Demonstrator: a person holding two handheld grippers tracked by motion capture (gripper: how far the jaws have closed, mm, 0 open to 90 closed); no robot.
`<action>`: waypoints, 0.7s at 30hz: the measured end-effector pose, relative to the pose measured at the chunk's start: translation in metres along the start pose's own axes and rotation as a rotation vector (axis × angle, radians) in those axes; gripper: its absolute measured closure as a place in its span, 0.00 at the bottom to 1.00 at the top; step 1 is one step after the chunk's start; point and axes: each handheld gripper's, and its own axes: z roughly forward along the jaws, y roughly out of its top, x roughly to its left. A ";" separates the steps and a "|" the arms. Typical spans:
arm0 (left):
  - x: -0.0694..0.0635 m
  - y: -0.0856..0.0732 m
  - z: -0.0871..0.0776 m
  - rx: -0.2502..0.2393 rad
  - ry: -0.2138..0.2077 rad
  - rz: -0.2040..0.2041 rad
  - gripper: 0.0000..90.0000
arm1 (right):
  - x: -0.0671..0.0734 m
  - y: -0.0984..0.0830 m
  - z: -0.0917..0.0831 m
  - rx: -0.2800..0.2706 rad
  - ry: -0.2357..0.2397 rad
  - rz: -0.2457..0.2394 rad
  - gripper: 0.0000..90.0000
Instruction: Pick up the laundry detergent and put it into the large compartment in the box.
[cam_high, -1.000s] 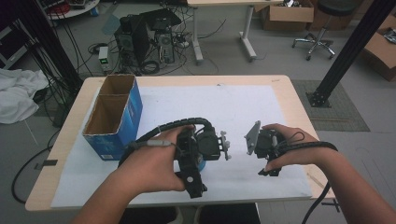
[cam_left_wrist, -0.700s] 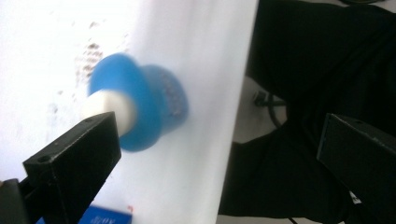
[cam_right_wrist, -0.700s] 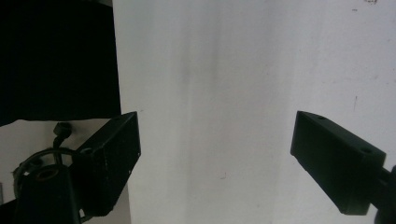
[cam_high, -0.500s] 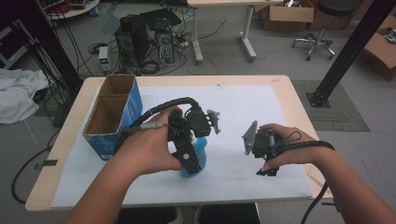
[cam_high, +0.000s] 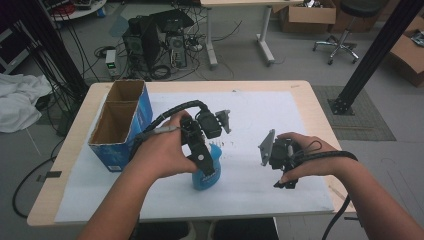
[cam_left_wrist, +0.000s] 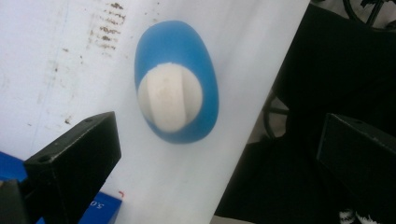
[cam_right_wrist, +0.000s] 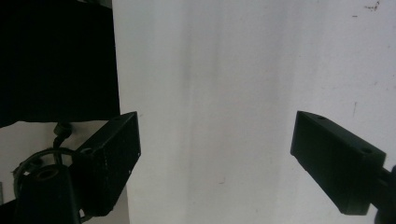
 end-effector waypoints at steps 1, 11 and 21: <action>0.001 0.001 0.001 0.002 0.000 0.004 0.00 | 0.000 0.000 0.000 -0.002 0.001 0.000 0.18; 0.010 0.006 0.020 0.027 -0.013 -0.037 0.00 | 0.001 -0.002 0.002 -0.002 0.000 0.005 0.18; 0.018 0.014 0.038 0.053 -0.015 -0.050 0.00 | 0.002 -0.003 0.005 0.001 0.007 0.006 0.18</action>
